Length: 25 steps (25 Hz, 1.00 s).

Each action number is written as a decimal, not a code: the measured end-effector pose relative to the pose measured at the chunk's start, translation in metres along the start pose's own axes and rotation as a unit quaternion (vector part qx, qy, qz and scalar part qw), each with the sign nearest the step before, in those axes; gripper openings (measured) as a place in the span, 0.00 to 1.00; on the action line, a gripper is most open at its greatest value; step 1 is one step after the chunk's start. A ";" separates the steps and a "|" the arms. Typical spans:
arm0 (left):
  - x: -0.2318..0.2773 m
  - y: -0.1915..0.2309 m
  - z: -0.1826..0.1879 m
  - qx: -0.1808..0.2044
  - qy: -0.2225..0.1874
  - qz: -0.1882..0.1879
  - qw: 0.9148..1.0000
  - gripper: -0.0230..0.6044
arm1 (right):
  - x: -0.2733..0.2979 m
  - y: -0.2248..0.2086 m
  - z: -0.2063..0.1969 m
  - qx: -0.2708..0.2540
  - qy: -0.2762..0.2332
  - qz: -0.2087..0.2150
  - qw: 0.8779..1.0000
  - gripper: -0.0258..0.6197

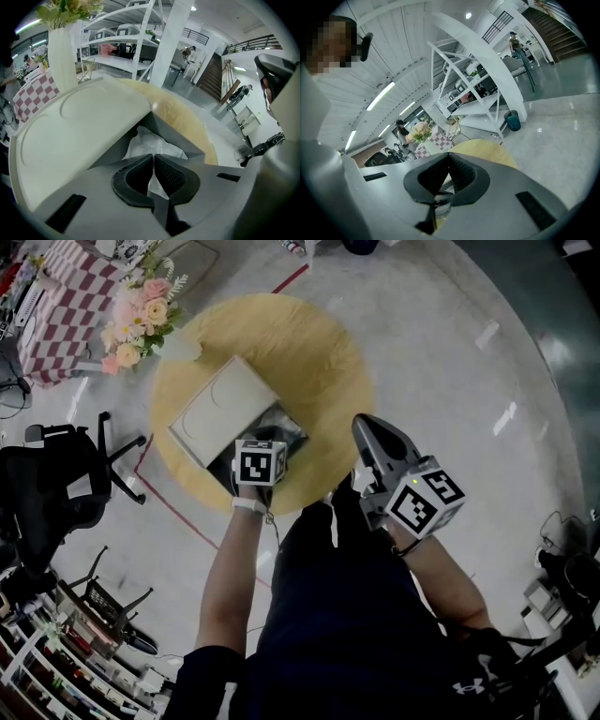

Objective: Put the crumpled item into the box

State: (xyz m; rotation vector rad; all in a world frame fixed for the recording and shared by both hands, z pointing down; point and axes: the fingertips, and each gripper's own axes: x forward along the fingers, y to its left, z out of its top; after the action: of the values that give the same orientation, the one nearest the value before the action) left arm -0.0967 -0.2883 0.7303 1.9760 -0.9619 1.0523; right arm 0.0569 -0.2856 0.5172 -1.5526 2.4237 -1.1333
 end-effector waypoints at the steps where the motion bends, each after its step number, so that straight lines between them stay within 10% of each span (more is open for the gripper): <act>1: -0.001 0.000 0.000 0.000 -0.001 -0.001 1.000 0.07 | 0.000 0.001 0.000 -0.001 0.000 0.001 1.000 0.05; 15: -0.061 -0.020 0.033 0.015 -0.086 0.004 0.996 0.25 | -0.004 0.027 -0.008 -0.012 0.005 0.025 1.000 0.05; 25: -0.167 -0.050 0.073 0.015 -0.235 -0.003 0.972 0.21 | -0.017 0.058 -0.007 -0.043 -0.007 0.054 0.998 0.05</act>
State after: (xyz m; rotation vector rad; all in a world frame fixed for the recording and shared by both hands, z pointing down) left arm -0.0943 -0.2761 0.5414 2.3038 -1.1871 0.6015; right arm 0.0185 -0.2548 0.4820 -1.4261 2.5437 -1.0096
